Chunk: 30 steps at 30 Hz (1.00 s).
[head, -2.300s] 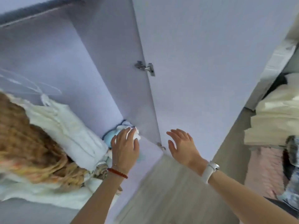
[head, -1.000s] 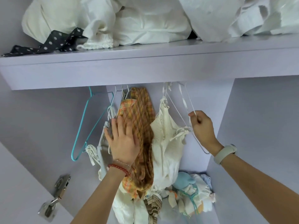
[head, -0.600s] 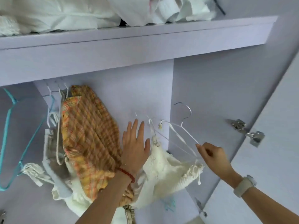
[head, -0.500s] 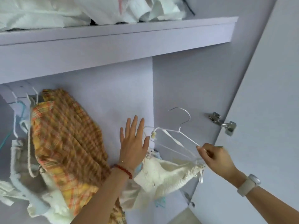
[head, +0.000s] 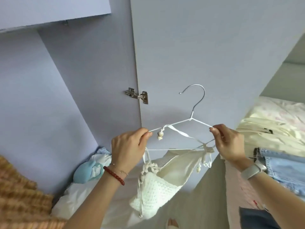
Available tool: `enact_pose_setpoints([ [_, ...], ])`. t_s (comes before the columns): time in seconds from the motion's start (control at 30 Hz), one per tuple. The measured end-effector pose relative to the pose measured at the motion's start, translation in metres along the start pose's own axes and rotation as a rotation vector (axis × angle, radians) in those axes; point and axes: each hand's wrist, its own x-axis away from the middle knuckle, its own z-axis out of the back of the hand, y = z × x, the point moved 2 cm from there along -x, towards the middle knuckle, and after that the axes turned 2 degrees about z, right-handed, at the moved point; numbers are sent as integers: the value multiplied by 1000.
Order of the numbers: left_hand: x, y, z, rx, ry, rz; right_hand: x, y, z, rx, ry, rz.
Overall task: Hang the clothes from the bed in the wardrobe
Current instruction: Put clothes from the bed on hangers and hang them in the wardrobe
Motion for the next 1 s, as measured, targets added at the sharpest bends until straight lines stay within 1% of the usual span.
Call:
enact_pose_setpoints([
  [0.1, -9, 47, -10, 66, -28, -53, 4, 32, 35, 74, 92, -70],
  [0.23, -16, 106, -37, 171, -96, -75, 8, 76, 80, 177, 192, -86],
  [0.3, -17, 135, -57, 237, -153, -55, 16, 101, 100, 212, 203, -103],
  [0.43, -22, 199, -104, 327, -272, -45, 38, 160, 148, 224, 173, -181],
  [0.57, -34, 267, -146, 376, -364, -72, 48, 215, 198, 327, 225, -255],
  [0.73, -48, 335, -186, 411, -456, -121, 59, 261, 254, 425, 271, -324],
  [0.8, -59, 361, -199, 415, -465, -130, 57, 275, 271, 453, 276, -333],
  [0.9, -86, 393, -221, 432, -448, -105, 56, 294, 284, 453, 297, -416],
  [1.0, -121, 415, -242, 417, -378, -118, 49, 309, 287, 473, 327, -508],
])
